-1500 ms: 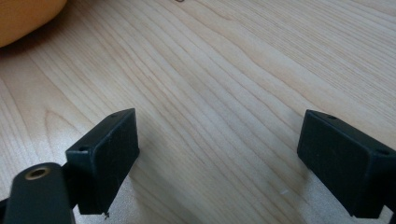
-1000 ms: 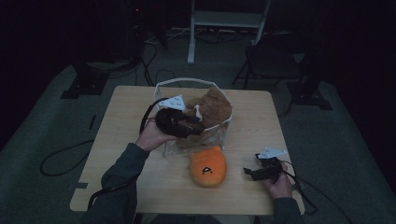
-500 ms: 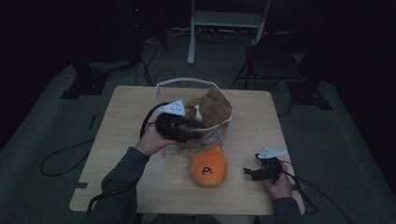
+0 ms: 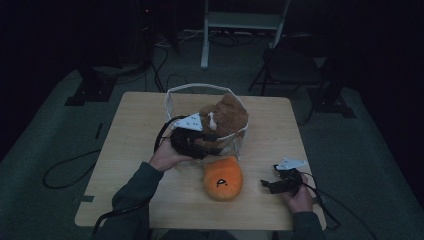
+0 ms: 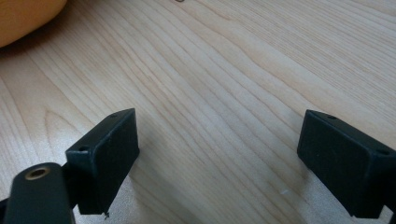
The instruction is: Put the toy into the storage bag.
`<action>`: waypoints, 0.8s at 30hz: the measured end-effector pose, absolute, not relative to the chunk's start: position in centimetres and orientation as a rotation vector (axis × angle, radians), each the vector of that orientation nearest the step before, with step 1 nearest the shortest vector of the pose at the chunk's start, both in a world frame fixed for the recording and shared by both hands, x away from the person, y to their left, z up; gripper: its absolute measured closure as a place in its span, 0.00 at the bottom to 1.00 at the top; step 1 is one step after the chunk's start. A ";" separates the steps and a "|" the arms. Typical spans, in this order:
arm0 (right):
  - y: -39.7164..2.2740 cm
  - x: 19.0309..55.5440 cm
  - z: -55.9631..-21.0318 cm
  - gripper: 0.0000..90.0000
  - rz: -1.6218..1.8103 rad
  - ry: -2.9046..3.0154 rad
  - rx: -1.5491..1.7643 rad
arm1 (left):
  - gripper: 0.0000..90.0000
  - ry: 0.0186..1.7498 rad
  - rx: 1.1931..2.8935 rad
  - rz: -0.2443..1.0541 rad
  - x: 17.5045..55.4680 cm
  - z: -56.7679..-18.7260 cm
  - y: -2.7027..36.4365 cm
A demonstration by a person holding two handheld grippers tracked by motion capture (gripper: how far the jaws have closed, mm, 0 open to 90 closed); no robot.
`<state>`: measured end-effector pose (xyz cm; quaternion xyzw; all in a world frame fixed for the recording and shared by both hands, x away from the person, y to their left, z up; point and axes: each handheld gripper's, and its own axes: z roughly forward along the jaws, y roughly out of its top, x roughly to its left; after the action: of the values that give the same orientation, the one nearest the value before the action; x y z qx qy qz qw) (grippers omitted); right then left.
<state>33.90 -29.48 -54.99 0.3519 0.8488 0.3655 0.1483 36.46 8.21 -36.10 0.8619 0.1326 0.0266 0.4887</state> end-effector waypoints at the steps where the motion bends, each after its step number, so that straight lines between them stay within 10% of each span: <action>1: -29.5 33.9 -55.0 0.13 1.051 2.441 1.012 | 0.54 0.318 2.095 0.064 36.4 -36.2 8.0; 24: -29.5 33.9 -55.0 0.13 1.051 2.441 1.012 | 0.53 0.291 2.146 0.024 35.8 -38.4 5.4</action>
<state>33.90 -29.49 -54.99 0.3518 0.8489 0.3656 0.1484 35.76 5.36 -38.38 0.8752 0.1186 0.0099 0.4690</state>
